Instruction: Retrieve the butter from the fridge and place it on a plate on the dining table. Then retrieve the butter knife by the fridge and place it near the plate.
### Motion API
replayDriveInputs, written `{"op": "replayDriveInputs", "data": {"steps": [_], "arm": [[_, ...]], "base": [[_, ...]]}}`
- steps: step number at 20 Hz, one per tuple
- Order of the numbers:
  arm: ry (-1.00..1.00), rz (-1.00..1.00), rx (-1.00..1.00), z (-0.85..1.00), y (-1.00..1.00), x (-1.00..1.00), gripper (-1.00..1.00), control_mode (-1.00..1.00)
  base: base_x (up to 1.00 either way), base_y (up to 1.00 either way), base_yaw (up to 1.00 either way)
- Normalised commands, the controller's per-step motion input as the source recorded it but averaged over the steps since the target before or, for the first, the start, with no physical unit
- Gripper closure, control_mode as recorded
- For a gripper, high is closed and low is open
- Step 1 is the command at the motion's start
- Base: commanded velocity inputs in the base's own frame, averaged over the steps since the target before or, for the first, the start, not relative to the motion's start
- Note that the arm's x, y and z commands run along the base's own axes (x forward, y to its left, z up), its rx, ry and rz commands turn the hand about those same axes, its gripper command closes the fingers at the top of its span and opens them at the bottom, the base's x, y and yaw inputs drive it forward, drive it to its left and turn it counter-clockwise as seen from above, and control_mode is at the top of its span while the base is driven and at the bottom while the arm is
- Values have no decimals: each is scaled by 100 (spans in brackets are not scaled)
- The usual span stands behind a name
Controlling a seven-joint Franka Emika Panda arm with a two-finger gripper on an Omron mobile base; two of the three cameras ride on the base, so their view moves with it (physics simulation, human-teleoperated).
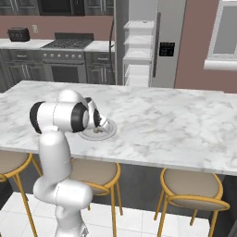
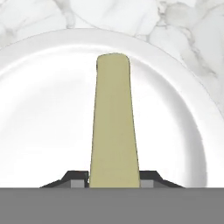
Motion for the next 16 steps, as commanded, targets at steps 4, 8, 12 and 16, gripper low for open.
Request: {"op": "replayDriveInputs", "data": {"steps": [4,8,12,16], "arm": [[1,-6,-5,-41,9,19,100,-100],[0,-1,0,-10,11,19,100,-100],[0,-1,0,-9,8,19,-100,-100],[0,0,0,-2,2,9,-100,-100]], "base": [[0,0,0],[0,0,0],[0,0,0],[0,0,0]]}}
